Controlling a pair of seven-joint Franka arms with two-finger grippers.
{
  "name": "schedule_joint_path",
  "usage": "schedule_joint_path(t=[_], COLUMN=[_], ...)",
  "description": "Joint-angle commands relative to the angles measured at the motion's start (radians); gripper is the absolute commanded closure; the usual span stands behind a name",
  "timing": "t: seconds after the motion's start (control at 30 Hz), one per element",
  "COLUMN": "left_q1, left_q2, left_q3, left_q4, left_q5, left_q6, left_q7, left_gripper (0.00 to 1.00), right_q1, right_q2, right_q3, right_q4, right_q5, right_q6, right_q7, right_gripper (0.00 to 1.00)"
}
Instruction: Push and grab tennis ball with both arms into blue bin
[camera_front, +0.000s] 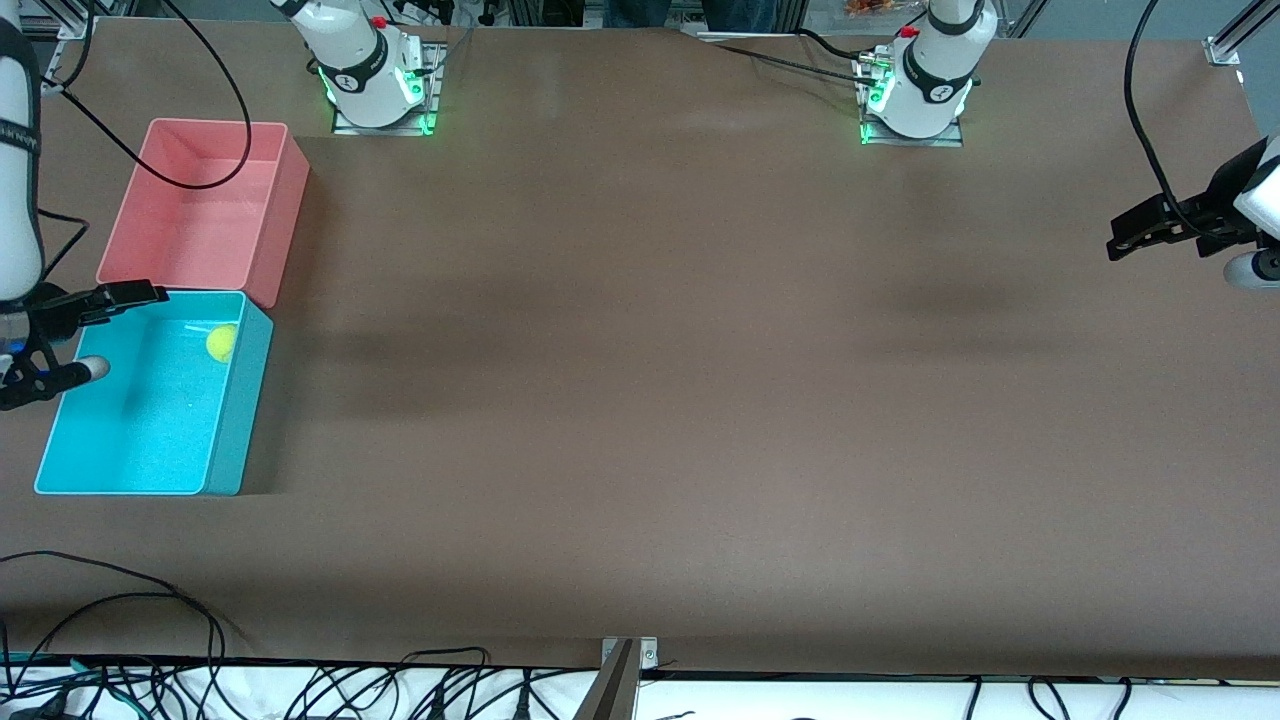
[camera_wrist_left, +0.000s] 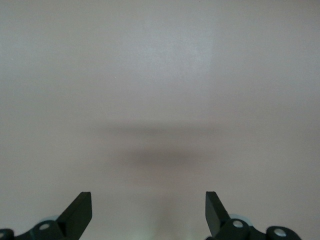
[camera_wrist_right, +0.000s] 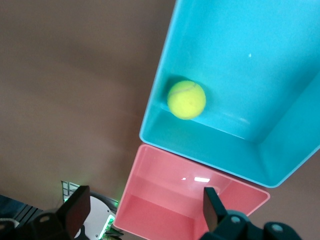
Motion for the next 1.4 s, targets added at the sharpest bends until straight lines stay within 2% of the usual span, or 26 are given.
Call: schedule_joint_path(t=[0.0, 0.17, 0.43, 0.63, 0.8, 0.9, 1.1, 1.23, 1.37], left_q1=[-0.005, -0.005, -0.005, -0.005, -0.005, -0.005, -0.005, -0.005, -0.005], left_q2=[-0.015, -0.013, -0.015, -0.015, -0.013, -0.013, -0.013, -0.015, -0.015], left_q3=[0.0, 0.0, 0.0, 0.0, 0.0, 0.0, 0.0, 0.0, 0.0], left_q4=[-0.01, -0.008, -0.008, -0.008, -0.008, -0.008, -0.008, -0.008, -0.008], left_q5=[0.024, 0.024, 0.022, 0.022, 0.022, 0.024, 0.024, 0.022, 0.022], left_q6=[-0.009, -0.009, -0.009, -0.009, -0.009, -0.009, -0.009, -0.009, -0.009], left_q7=[0.017, 0.017, 0.017, 0.017, 0.017, 0.017, 0.017, 0.017, 0.017], left_gripper=[0.0, 0.0, 0.0, 0.0, 0.0, 0.0, 0.0, 0.0, 0.0], right_q1=[0.063, 0.147, 0.19, 0.209, 0.21, 0.223, 0.312, 0.309, 0.296], right_q2=[-0.068, -0.105, -0.163, -0.234, -0.312, -0.365, -0.465, -0.52, -0.528], right_q3=[0.021, 0.024, 0.035, 0.061, 0.062, 0.05, -0.071, -0.077, -0.077], right_q4=[0.007, 0.007, -0.01, -0.111, -0.209, -0.264, -0.344, -0.39, -0.386], right_q5=[0.01, 0.007, 0.018, 0.018, 0.02, 0.021, 0.027, 0.093, 0.113], right_q6=[-0.039, -0.053, 0.018, 0.127, 0.21, 0.253, 0.3, 0.294, 0.26], right_q7=[0.112, 0.261, 0.442, 0.599, 0.605, 0.617, 0.622, 0.613, 0.608], right_gripper=[0.0, 0.0, 0.0, 0.0, 0.0, 0.0, 0.0, 0.0, 0.0])
